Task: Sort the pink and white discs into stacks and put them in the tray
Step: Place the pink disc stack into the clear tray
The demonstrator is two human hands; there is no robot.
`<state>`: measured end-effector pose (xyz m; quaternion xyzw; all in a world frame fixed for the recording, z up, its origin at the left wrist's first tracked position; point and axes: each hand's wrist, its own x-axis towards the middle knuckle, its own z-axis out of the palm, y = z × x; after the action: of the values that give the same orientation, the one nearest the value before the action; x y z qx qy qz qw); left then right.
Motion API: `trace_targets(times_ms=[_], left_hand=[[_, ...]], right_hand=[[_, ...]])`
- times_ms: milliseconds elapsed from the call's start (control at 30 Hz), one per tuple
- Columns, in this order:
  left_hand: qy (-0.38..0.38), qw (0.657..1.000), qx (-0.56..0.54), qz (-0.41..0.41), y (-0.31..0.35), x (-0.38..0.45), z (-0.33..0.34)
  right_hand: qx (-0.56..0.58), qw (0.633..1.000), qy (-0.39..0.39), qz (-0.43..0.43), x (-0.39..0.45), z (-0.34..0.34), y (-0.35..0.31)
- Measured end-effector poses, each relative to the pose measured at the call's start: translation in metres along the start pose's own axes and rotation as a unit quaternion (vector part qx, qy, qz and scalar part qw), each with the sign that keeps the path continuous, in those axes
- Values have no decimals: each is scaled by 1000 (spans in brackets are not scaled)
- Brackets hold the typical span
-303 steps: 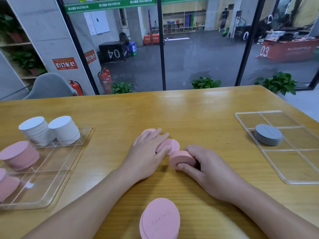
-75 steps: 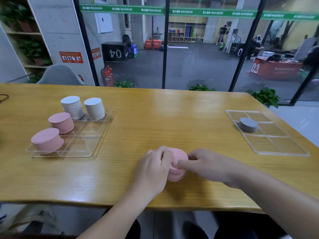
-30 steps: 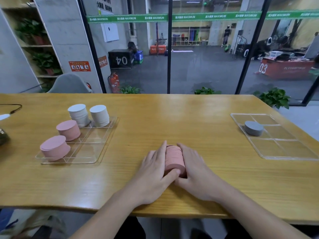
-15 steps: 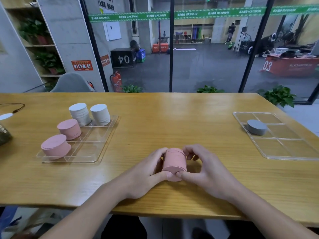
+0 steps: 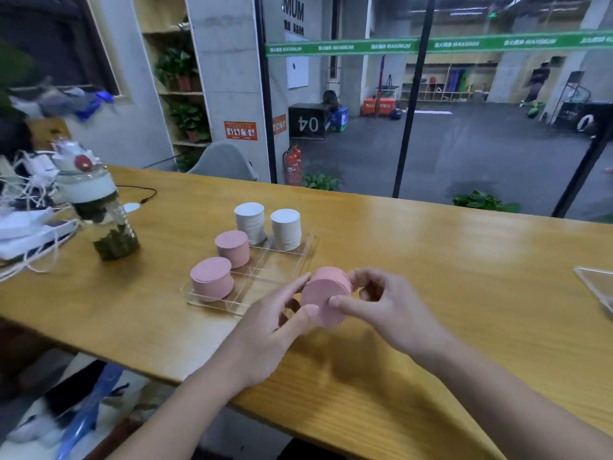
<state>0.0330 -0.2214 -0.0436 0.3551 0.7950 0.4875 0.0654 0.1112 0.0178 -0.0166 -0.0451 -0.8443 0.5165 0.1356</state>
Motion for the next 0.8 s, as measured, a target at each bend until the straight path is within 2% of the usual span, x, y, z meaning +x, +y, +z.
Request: trace_targets(times_ms=[100, 300, 433, 633, 800], left_hand=[[81, 995, 53, 27, -16, -15, -30], [160, 985, 58, -32, -37, -25, -47], [213, 971, 92, -60, -51, -23, -47], [254, 957, 110, -85, -51, -14, -44], [266, 951, 115, -110, -50, -5, -44]], right_hand=[[42, 998, -32, 30, 38, 42, -19], [51, 991, -86, 85, 76, 88, -31], [18, 989, -122, 81, 86, 94, -34], [-21, 978, -183, 94, 105, 95, -35], [-92, 973, -188, 101, 116, 95, -35]])
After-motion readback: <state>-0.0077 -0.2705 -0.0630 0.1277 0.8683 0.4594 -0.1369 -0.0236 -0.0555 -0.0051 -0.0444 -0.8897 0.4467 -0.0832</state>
